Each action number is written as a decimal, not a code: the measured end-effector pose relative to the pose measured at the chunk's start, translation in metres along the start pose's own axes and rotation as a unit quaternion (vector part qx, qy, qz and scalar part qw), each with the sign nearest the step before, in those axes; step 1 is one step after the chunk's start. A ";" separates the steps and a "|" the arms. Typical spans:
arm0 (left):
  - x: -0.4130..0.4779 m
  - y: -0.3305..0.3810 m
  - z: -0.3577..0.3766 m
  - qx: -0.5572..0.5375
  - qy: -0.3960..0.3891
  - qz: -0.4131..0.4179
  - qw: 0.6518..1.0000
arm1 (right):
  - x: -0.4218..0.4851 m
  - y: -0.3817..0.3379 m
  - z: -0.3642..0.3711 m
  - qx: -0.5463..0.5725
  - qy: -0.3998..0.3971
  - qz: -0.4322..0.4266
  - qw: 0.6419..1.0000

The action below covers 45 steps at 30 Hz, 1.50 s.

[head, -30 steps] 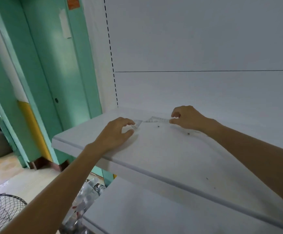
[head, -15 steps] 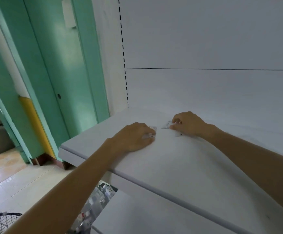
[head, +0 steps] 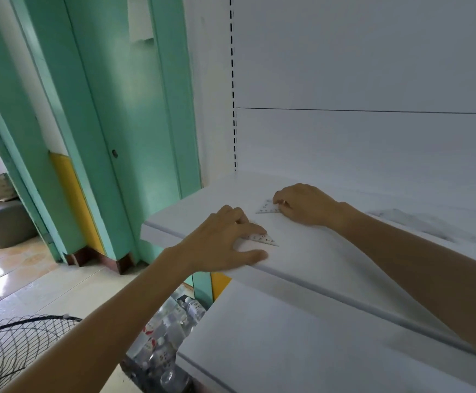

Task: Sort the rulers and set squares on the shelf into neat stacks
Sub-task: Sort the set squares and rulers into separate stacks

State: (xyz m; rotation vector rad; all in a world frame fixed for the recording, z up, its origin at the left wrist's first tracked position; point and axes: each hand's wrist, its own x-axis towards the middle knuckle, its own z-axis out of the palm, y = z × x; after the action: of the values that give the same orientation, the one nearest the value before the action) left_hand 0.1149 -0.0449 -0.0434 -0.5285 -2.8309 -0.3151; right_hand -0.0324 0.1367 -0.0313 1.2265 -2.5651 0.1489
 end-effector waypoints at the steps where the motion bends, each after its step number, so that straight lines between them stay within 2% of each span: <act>1: -0.006 0.001 -0.001 -0.016 0.000 -0.001 1.000 | -0.002 -0.006 0.000 0.010 -0.003 0.001 1.000; 3: -0.019 0.002 -0.001 -0.028 -0.005 0.006 1.000 | -0.008 -0.016 -0.001 0.021 -0.011 0.001 1.000; 7: -0.039 0.008 0.000 0.024 0.034 0.050 0.998 | -0.023 -0.034 -0.003 0.026 -0.005 -0.006 1.000; 10: -0.047 0.021 -0.002 0.101 0.055 0.093 0.989 | -0.036 -0.044 -0.007 0.030 0.000 0.002 1.000; 13: -0.055 0.028 -0.007 0.147 0.092 0.090 0.981 | -0.051 -0.055 -0.012 0.024 -0.007 0.004 1.000; 18: -0.074 0.027 -0.014 0.068 0.157 0.014 0.985 | -0.078 -0.078 -0.020 0.061 -0.015 0.004 0.998; 22: -0.090 0.022 -0.014 0.035 0.165 -0.047 0.985 | -0.098 -0.099 -0.024 0.069 -0.029 0.000 0.997; 25: -0.098 0.023 -0.013 0.024 0.158 -0.066 0.985 | -0.108 -0.114 -0.022 -0.008 0.013 -0.033 0.999; 27: -0.099 0.025 -0.011 -0.012 0.156 -0.065 0.986 | -0.115 -0.121 -0.023 -0.020 0.058 -0.041 0.997; 31: -0.095 0.036 -0.009 -0.078 0.147 -0.074 0.983 | -0.123 -0.113 -0.034 0.005 0.113 0.003 0.994; 36: -0.086 0.057 -0.007 -0.111 0.135 -0.086 0.981 | -0.135 -0.084 -0.044 0.089 0.074 0.102 0.988; 40: -0.081 0.067 -0.005 -0.127 0.116 -0.101 0.980 | -0.149 -0.069 -0.048 0.180 0.132 0.133 0.966; 45: -0.063 0.083 -0.002 -0.139 0.112 -0.110 0.978 | -0.163 -0.061 -0.061 0.218 0.212 0.133 0.943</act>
State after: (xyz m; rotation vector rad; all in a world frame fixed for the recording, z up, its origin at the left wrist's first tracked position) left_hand 0.2031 0.0099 -0.0454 -0.2104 -2.6404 -0.7705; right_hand 0.1246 0.2325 -0.0251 0.8401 -2.3552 0.9717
